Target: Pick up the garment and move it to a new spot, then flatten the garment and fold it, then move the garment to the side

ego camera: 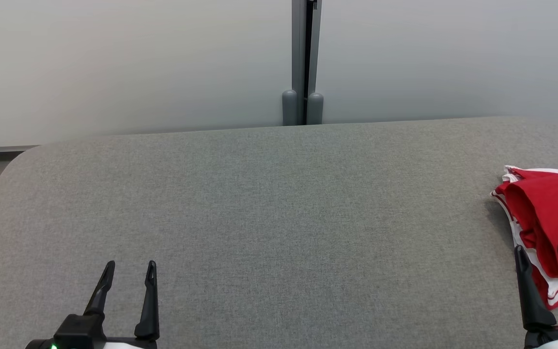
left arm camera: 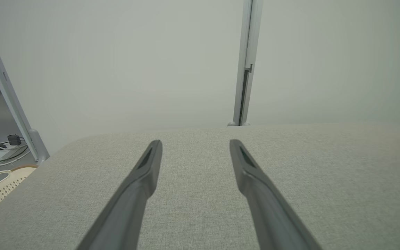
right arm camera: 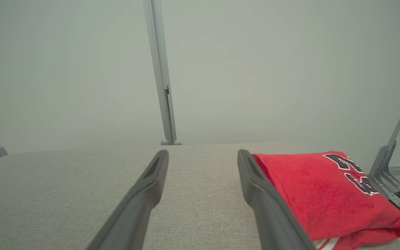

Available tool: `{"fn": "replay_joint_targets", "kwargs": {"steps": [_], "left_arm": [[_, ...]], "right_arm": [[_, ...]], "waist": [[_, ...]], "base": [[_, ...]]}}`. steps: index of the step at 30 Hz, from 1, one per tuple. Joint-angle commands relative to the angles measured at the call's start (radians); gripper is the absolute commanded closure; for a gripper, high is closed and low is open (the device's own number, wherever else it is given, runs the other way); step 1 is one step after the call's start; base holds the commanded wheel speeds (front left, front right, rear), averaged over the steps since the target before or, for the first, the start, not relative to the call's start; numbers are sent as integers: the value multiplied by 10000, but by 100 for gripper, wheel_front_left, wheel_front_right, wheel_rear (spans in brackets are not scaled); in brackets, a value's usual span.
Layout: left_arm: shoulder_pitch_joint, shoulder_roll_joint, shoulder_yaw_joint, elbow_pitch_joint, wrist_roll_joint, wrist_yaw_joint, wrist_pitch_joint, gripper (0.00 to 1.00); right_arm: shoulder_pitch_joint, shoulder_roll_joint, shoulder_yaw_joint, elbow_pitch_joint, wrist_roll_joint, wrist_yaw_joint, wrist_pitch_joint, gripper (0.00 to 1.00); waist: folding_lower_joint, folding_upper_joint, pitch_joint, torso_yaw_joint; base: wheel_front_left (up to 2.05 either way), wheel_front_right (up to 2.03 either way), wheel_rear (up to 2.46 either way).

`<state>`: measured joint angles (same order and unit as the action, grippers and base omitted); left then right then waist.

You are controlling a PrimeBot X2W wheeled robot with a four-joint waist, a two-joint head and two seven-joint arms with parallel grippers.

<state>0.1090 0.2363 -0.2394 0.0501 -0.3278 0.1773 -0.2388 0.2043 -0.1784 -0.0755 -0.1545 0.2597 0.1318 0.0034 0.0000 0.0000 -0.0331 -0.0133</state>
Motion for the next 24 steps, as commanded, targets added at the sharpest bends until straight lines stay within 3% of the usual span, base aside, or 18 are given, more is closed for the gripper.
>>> {"fn": "replay_joint_targets", "kwargs": {"steps": [1, 2, 3, 6, 24], "left_arm": [[-189, 21, 10, 26, -52, 73, -15, 0], [-199, 30, 1, 37, -39, 93, -6, 0], [-73, 1, -21, 24, -3, 30, 12, 100], [56, -99, -79, 234, -29, 29, 20, 100], [-481, -382, 608, 627, -3183, -691, 708, 100]], "right_arm": [[-69, -72, -6, -64, 70, -24, 23, 0], [-78, -80, -6, -70, 72, -24, 24, 0], [-4, -14, -6, -5, 24, 0, -1, 100], [41, 112, 35, 239, 48, 0, -3, 100], [-718, 334, -7, 1105, 3267, -3, 208, 100]], "waist": [[0, 0, 25, 5], [0, 0, 35, 6], [0, 0, 39, 7], [0, 0, 48, 9], [0, 0, 93, 26]], "base": [[0, 0, 0], [0, 0, 0], [0, 0, 0], [0, 0, 0], [0, 0, 0]]}}
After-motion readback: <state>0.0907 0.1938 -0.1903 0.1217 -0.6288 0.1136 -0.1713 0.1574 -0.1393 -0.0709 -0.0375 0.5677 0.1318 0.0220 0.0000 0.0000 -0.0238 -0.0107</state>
